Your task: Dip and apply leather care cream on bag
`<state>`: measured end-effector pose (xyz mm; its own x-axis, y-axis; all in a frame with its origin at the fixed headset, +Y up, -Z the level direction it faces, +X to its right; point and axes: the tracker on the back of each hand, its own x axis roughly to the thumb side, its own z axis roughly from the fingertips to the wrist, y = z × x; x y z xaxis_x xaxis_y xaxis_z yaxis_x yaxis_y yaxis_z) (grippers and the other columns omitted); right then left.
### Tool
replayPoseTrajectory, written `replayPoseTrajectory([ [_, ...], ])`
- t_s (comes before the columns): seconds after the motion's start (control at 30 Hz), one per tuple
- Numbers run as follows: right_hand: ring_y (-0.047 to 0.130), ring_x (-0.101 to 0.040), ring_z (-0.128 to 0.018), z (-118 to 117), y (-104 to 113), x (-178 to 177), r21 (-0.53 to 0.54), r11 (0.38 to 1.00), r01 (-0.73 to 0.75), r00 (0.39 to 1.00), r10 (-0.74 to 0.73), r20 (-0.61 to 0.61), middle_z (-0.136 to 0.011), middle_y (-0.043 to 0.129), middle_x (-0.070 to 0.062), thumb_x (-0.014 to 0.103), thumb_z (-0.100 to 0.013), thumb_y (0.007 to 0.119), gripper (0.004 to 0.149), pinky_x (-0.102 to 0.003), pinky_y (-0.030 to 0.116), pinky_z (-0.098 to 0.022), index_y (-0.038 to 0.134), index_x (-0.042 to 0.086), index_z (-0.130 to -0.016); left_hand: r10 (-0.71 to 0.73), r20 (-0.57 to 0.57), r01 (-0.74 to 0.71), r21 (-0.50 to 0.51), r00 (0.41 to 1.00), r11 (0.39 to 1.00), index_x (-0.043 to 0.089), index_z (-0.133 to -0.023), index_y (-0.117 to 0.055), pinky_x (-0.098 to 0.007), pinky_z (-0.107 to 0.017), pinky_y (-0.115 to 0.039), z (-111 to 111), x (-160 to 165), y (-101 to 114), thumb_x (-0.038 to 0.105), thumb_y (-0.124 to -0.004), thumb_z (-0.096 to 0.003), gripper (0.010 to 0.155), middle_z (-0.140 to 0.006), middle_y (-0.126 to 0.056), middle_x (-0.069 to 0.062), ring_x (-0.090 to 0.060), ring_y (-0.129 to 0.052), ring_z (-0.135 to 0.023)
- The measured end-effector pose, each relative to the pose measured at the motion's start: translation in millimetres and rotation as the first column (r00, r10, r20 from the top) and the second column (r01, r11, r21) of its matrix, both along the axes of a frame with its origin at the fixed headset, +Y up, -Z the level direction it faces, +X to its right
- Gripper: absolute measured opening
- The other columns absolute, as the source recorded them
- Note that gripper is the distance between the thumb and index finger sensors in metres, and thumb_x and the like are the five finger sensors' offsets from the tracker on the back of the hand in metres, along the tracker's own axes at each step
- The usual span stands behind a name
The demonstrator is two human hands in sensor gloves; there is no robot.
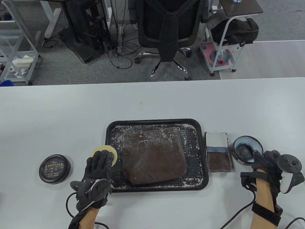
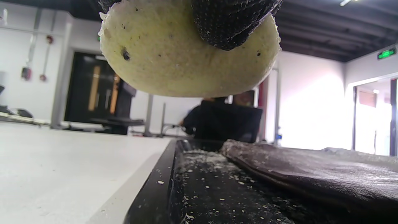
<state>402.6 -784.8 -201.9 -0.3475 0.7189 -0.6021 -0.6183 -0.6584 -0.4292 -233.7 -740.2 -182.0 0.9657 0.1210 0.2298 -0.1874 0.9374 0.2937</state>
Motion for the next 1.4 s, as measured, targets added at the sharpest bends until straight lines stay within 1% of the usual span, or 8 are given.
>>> replayPoseTrajectory([
  [0.43,0.049,-0.045,-0.104,-0.1,-1.3,3.6,0.009,1.0,0.001,0.998,-0.001,0.067,-0.117,0.05,-0.013,0.024,-0.062,0.077,0.049,-0.058,0.034,-0.078,0.071,-0.009,-0.098,0.004,0.02,-0.003,-0.013,1.0,1.0,0.031,-0.099,-0.075,-0.049,-0.072,-0.062,-1.6,1.4,-2.6,0.019,-0.078,-0.0452,0.055,-0.106,-0.074,-0.005,-0.032,-0.077,-0.099],
  [0.57,0.058,-0.052,-0.103,5.1,5.7,6.4,0.114,0.992,0.052,0.996,-0.06,0.072,-0.115,0.053,-0.022,0.025,-0.062,0.079,0.05,-0.065,0.04,-0.077,0.072,-0.008,-0.098,0.004,0.024,-0.004,-0.008,1.0,1.0,0.031,-0.099,-0.075,-0.049,-0.072,-0.062,-1.4,2.4,-2.8,0.019,-0.078,-0.0451,0.055,-0.106,-0.074,-0.005,-0.032,-0.077,-0.098],
  [0.63,0.076,-0.056,-0.093,7.5,13.2,4.7,0.195,0.979,0.055,0.996,-0.068,0.064,-0.108,0.053,-0.034,0.027,-0.062,0.08,0.051,-0.063,0.062,-0.069,0.071,-0.007,-0.099,0.005,0.029,-0.005,-0.002,1.0,1.0,0.031,-0.099,-0.075,-0.049,-0.072,-0.063,-1.1,3.5,-3.2,0.02,-0.078,-0.0451,0.055,-0.106,-0.074,-0.005,-0.032,-0.077,-0.098],
  [0.73,0.093,-0.055,-0.076,6.8,21.6,-2.7,0.285,0.957,0.051,0.998,-0.059,0.019,-0.096,0.065,-0.042,0.029,-0.061,0.08,0.051,-0.061,0.075,-0.057,0.071,-0.003,-0.1,0.005,0.038,-0.005,0.004,0.999,1.0,0.031,-0.099,-0.075,-0.049,-0.071,-0.063,-0.6,6.0,-3.6,0.02,-0.078,-0.0453,0.055,-0.106,-0.074,-0.005,-0.032,-0.078,-0.098],
  [0.97,0.106,-0.041,-0.058,0.0,42.9,-41.2,0.48,0.874,0.074,0.99,-0.007,-0.14,-0.083,0.085,-0.035,0.034,-0.057,0.084,0.056,-0.053,0.085,-0.044,0.072,0.0,-0.101,0.022,0.085,-0.027,0.052,0.996,0.998,0.03,-0.101,-0.072,-0.049,-0.071,-0.064,1.7,18.0,-0.1,0.021,-0.078,-0.0464,0.056,-0.107,-0.074,-0.006,-0.033,-0.078,-0.098],
  [1.17,0.102,-0.036,-0.058,-1.7,48.9,-95.5,0.483,0.803,0.349,0.911,-0.17,-0.377,-0.087,0.08,-0.03,0.042,-0.054,0.088,0.077,-0.051,0.085,-0.043,0.05,0.001,-0.108,0.062,0.181,-0.089,0.145,0.982,0.985,0.029,-0.102,-0.071,-0.048,-0.071,-0.065,9.2,40.2,8.6,0.022,-0.078,-0.0468,0.056,-0.107,-0.075,-0.007,-0.033,-0.08,-0.097],
  [1.33,0.094,-0.04,-0.064,-0.4,35.8,-153.5,0.407,0.684,0.605,0.772,-0.378,-0.511,-0.093,0.066,-0.03,0.042,-0.054,0.089,0.092,-0.053,0.083,-0.045,0.03,0.0,-0.109,0.076,0.268,-0.14,0.227,0.96,0.964,0.029,-0.102,-0.071,-0.048,-0.071,-0.066,18.1,59.5,14.3,0.023,-0.078,-0.0469,0.056,-0.106,-0.075,-0.007,-0.033,-0.081,-0.096],
  [1.4,0.092,-0.042,-0.066,0.0,30.4,-175.2,0.353,0.679,0.644,0.733,-0.413,-0.541,-0.093,0.062,-0.03,0.042,-0.053,0.09,0.094,-0.052,0.083,-0.046,0.027,0.0,-0.109,0.078,0.296,-0.154,0.243,0.952,0.958,0.03,-0.102,-0.071,-0.048,-0.071,-0.066,20.7,65.4,14.9,0.024,-0.078,-0.0471,0.056,-0.106,-0.075,-0.007,-0.032,-0.081,-0.097],
])
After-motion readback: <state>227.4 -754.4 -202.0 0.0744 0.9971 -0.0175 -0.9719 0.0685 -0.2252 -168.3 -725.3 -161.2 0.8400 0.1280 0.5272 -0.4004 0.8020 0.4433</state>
